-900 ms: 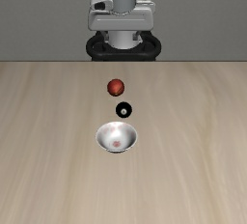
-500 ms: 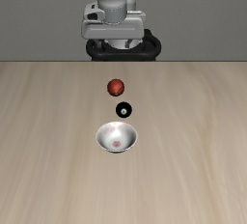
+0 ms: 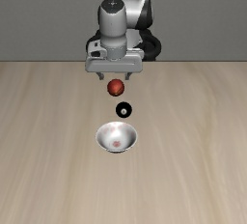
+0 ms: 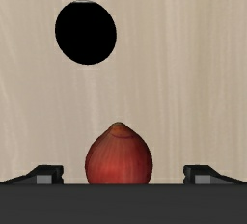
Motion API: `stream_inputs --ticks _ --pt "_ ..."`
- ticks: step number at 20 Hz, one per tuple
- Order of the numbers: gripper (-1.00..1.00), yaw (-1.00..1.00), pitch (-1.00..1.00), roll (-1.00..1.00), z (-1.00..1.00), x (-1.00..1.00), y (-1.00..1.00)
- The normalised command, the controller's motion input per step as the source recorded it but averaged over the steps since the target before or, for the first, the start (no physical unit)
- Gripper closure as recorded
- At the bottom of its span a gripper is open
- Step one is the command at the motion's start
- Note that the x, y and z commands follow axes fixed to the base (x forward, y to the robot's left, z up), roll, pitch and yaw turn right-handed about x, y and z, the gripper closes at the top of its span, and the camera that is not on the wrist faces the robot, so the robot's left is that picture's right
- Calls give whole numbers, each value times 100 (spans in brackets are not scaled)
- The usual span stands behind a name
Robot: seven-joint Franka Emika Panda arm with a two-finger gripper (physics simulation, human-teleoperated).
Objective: Pick up the onion and put it on the bowl
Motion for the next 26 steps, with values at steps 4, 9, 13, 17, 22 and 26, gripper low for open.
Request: stream_inputs --ticks 4,9,13,17,22,26 --pt "-100 0 0 0 -25 -25 0" --pt "100 0 0 0 -60 0 0" --pt "100 0 0 0 0 0 0" --pt "100 0 0 0 25 0 0" --pt "100 0 0 0 40 0 0" --pt "100 0 0 0 100 0 0"
